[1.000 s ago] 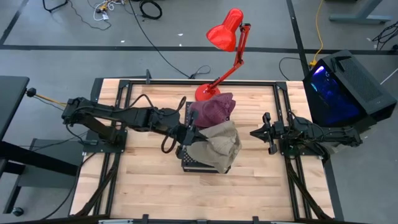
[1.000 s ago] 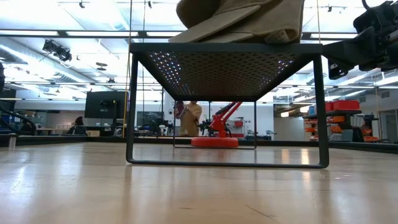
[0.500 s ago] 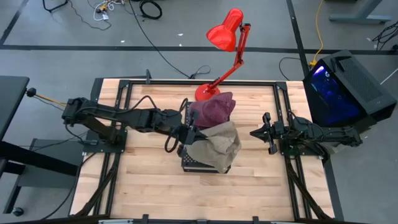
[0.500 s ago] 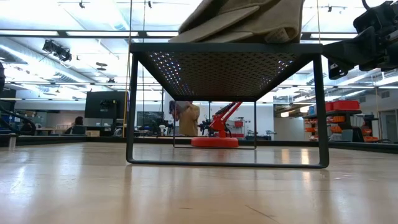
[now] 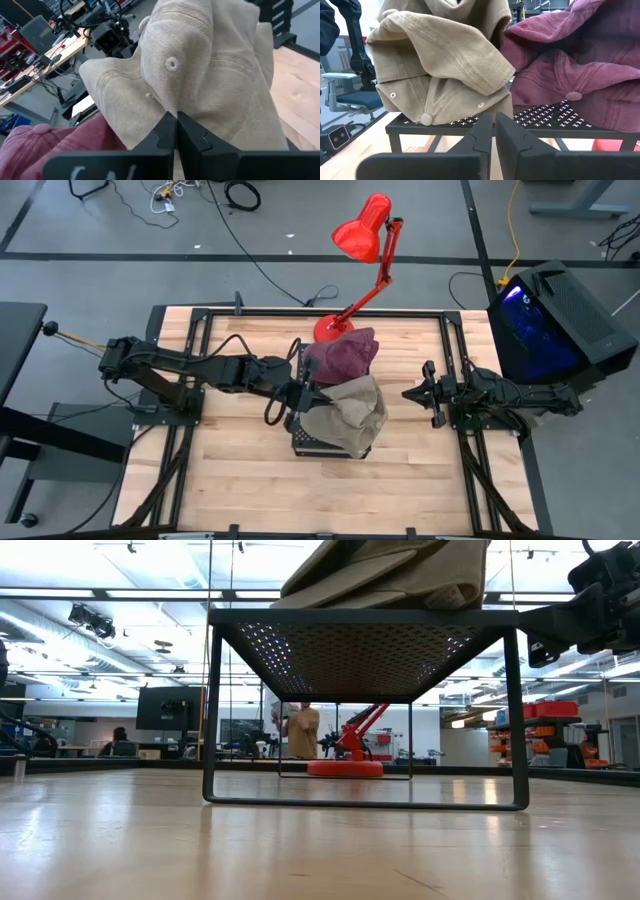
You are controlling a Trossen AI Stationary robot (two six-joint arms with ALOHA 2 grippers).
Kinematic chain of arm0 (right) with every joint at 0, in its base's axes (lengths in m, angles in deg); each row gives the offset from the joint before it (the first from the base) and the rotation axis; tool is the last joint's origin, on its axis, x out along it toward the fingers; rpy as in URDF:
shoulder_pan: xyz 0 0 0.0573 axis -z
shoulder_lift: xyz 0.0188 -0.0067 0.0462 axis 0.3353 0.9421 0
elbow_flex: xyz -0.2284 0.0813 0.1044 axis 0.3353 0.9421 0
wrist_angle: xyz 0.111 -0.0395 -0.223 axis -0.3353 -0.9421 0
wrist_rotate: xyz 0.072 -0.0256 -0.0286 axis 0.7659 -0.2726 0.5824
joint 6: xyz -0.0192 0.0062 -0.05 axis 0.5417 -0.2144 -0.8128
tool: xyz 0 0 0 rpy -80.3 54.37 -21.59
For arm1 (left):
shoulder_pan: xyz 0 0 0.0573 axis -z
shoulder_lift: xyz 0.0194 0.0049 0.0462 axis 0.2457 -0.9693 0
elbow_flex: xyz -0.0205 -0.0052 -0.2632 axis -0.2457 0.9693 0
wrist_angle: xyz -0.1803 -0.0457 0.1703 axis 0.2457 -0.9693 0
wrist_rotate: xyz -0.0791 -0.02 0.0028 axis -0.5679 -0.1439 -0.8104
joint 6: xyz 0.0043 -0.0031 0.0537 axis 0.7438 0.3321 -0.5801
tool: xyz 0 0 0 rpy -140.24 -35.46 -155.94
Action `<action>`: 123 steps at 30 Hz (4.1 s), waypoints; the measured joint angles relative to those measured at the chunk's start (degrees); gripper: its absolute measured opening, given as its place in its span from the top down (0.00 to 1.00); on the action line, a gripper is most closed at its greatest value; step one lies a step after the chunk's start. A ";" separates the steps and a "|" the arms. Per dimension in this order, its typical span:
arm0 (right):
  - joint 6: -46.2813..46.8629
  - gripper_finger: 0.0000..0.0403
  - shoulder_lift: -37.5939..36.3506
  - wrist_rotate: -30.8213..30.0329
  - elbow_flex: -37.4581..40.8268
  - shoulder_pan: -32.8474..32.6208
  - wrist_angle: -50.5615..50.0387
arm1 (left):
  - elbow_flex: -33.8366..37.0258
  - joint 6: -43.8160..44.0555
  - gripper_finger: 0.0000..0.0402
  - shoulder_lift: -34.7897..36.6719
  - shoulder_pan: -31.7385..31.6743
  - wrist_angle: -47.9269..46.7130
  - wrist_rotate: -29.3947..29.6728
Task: Pick & Place hat
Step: Stack the brown cap on top of the brown cap on the shelf, then return to Home Position
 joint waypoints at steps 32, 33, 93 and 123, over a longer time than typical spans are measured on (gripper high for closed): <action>0.00 0.93 0.01 -0.01 0.01 -0.01 0.00 | -0.04 -0.17 0.24 1.73 2.63 -1.65 5.81; 0.00 0.93 0.01 -0.01 0.01 0.01 0.00 | -0.04 -0.15 0.24 1.77 2.60 -1.59 5.84; 0.00 0.93 0.01 -0.01 0.01 0.01 0.00 | 24.73 17.04 0.97 34.04 -3.88 -19.17 4.13; 0.00 0.93 0.01 -0.01 0.01 0.00 0.00 | 56.21 21.11 0.99 47.99 -3.99 6.84 1.29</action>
